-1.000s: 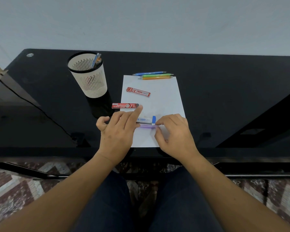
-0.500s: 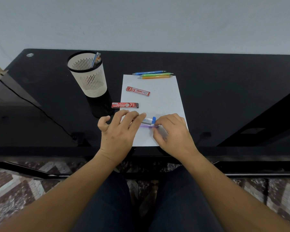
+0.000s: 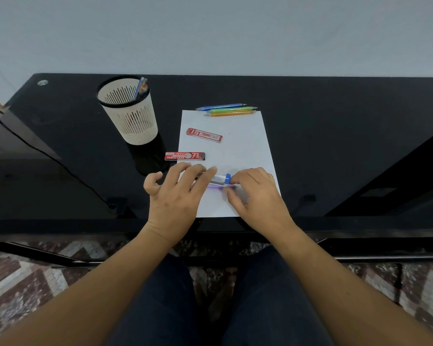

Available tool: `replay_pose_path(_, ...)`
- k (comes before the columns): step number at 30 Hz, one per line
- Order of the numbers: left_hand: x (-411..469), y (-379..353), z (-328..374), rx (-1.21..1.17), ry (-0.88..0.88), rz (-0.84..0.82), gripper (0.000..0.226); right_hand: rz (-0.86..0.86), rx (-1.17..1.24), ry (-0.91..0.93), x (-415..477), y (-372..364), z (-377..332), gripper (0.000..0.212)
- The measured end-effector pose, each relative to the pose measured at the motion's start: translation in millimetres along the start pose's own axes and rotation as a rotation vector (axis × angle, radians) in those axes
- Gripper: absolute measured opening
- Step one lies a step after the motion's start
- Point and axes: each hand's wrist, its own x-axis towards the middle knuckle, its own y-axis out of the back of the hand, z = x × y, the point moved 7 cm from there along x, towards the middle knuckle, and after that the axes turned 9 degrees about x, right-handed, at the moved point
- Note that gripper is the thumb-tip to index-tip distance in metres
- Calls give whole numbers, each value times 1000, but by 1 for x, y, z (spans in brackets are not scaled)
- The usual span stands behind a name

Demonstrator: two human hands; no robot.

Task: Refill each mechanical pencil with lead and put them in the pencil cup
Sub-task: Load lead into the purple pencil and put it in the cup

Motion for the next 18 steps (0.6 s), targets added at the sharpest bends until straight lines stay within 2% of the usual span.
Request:
replay_pose_path(3, 0, 1, 2, 20, -15, 15, 39, 0, -2, 1, -1, 0, 0, 27)
replay_pose_path(7, 0, 0, 1, 12, -11, 12, 32, 4, -1, 3, 0, -1, 1, 24)
replay_pose_path(10, -2, 0, 1, 21, -16, 5, 40, 2, 2, -2, 0, 0, 1, 25)
replay_pose_path(18, -1, -1, 0, 16, 7, 0, 37, -7, 6, -8, 0, -1, 1, 26)
